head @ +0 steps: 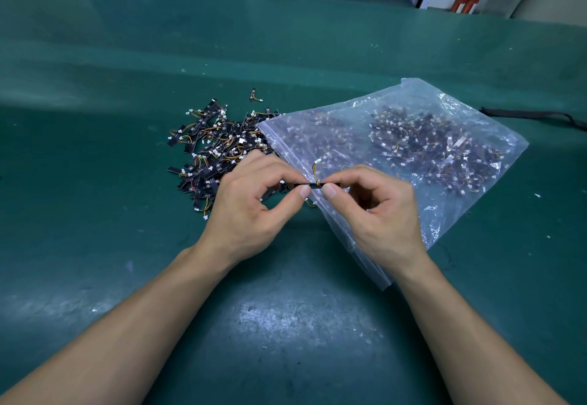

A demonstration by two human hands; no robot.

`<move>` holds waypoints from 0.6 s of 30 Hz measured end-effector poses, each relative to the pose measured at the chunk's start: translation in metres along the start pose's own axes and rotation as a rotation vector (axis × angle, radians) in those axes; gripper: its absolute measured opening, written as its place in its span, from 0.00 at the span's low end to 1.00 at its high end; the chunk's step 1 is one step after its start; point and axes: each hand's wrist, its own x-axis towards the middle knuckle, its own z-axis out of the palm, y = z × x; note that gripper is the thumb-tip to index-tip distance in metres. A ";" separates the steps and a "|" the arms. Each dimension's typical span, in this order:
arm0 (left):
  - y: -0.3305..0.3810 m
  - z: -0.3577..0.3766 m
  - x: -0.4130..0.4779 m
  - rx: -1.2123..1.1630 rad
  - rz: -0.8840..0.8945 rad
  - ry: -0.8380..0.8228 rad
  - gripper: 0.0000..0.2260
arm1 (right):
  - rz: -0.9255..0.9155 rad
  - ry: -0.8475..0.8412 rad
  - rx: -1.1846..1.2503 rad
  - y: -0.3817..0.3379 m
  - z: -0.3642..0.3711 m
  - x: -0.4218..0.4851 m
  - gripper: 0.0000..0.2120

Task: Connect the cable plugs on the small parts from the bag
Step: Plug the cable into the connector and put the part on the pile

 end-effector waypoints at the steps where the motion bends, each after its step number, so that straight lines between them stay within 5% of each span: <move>1: 0.000 0.000 0.000 0.000 0.009 0.006 0.02 | 0.010 -0.005 0.013 -0.001 -0.001 -0.001 0.02; 18: 0.001 -0.001 -0.001 -0.030 -0.047 -0.007 0.04 | 0.025 -0.022 0.002 0.003 0.001 -0.001 0.04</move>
